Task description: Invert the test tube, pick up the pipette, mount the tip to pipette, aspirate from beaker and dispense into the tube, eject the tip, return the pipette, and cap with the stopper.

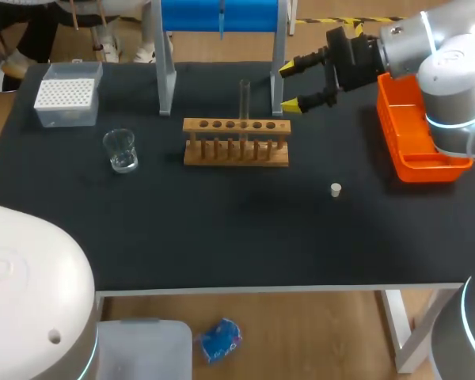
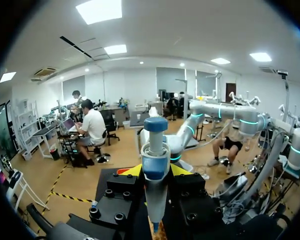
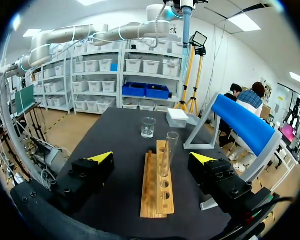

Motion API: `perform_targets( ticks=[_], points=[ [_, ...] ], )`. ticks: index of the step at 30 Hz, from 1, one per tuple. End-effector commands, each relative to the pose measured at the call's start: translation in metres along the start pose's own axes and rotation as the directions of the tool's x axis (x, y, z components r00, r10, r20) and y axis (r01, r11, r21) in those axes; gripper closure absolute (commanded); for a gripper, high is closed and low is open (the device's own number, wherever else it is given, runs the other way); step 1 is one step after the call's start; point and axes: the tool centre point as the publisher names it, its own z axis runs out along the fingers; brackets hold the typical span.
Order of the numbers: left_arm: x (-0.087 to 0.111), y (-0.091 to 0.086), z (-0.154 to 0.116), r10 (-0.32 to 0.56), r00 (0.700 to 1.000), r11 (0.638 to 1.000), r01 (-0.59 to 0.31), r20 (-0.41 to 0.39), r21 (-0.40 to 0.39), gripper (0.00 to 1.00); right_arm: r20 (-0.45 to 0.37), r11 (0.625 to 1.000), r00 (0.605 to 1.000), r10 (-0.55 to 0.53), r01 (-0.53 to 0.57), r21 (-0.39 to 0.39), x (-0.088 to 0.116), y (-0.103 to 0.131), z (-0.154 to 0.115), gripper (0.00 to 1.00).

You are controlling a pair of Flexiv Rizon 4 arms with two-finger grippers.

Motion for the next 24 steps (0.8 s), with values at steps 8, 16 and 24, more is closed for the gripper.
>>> perform_targets(
  ticks=[8,16,24],
  points=[
    [-0.001,-0.001,-0.002,0.0,1.0,1.0,0.0,-0.007,-0.003,1.0,0.0,1.0,1.0,-0.001,0.001,-0.001,0.0,-0.001,0.0,0.0],
    [-0.001,-0.004,0.008,-0.016,0.999,1.0,0.016,-0.028,-0.002,1.0,0.0,1.0,1.0,-0.001,0.001,-0.001,0.0,-0.001,0.0,0.0],
    [-0.003,0.011,0.029,-0.022,0.999,0.999,0.024,-0.037,0.046,1.0,0.0,1.0,1.0,-0.001,0.001,-0.001,0.0,-0.001,0.0,0.0]
  ],
)
